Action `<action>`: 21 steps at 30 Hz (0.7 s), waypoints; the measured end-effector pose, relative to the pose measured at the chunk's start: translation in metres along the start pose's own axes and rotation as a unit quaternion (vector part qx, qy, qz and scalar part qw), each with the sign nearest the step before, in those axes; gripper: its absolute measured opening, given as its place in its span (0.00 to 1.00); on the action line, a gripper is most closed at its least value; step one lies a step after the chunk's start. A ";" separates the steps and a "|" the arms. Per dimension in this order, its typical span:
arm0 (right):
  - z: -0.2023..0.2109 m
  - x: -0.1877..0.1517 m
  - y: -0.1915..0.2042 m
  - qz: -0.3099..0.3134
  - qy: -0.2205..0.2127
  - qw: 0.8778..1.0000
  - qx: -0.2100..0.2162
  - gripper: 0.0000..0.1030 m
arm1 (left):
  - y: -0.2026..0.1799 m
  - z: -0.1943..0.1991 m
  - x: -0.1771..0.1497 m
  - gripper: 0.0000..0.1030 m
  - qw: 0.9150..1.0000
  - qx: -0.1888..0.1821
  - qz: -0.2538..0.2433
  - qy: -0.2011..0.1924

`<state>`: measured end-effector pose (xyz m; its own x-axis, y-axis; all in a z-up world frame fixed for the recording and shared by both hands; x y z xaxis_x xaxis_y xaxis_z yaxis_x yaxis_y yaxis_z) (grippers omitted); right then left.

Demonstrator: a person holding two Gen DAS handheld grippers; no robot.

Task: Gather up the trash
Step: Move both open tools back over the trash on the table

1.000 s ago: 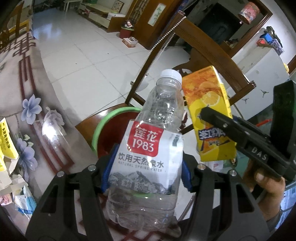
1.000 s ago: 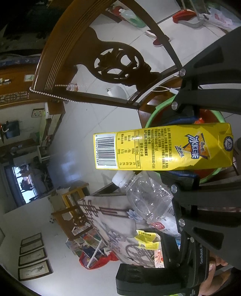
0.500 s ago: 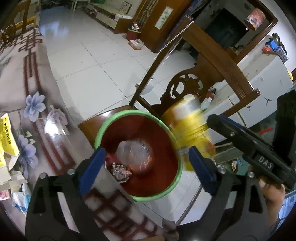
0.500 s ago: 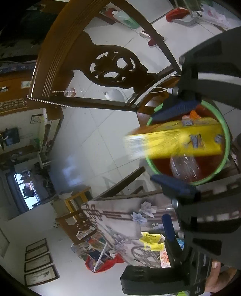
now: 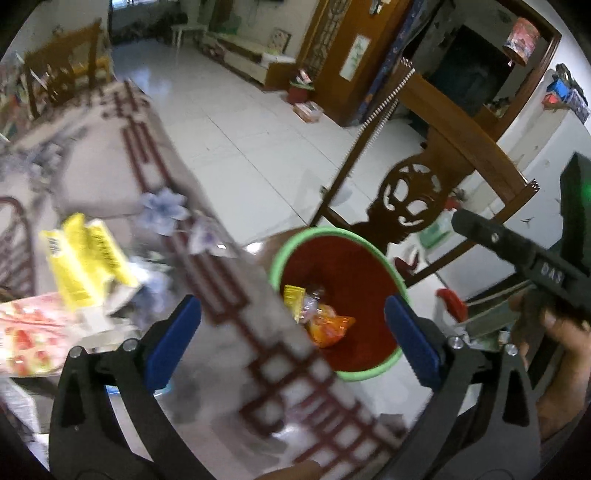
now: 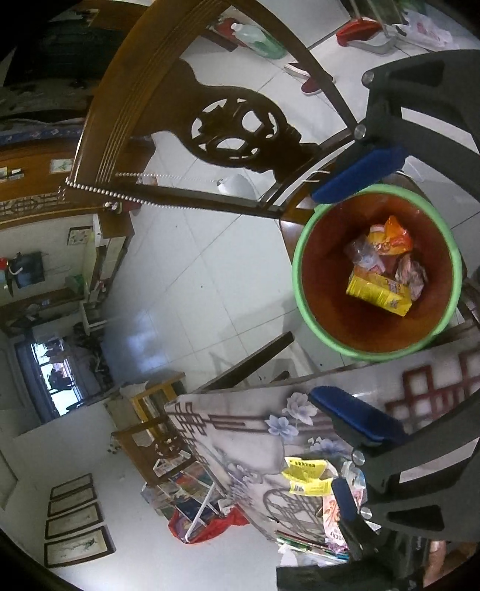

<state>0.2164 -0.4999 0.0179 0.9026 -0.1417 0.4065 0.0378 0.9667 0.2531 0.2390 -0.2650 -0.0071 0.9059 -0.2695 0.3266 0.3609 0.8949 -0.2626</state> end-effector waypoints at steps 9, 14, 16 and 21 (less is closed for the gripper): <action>-0.001 0.005 0.076 0.071 -0.003 0.997 0.008 0.93 | 0.043 0.063 -0.029 0.95 0.998 0.026 0.028 -0.049; -0.007 0.005 0.121 0.110 0.000 0.994 0.014 0.93 | 0.085 0.097 -0.055 0.95 0.995 0.048 0.061 -0.065; -0.010 0.003 0.139 0.126 0.004 0.992 0.016 0.93 | 0.100 0.106 -0.064 0.95 0.993 0.053 0.075 -0.068; -0.022 -0.003 0.176 0.160 0.016 0.987 0.021 0.93 | 0.144 0.129 -0.095 0.95 0.988 0.064 0.114 -0.076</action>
<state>0.2295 -0.3249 0.0419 0.8789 0.1766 0.4431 -0.2679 0.9513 0.1523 0.1764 -0.0644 0.0408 0.9131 -0.0068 0.4077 0.1109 0.9663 -0.2323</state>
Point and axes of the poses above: each gripper's, at about its wrist camera, not at the fingertips, and z roughly against the way its jaws point, y to its left, x to its top, the point moved 1 cm from there along -z, roughly the way its jaws point, and after that the axes turned 15 degrees about y, right-handed, at the moved point
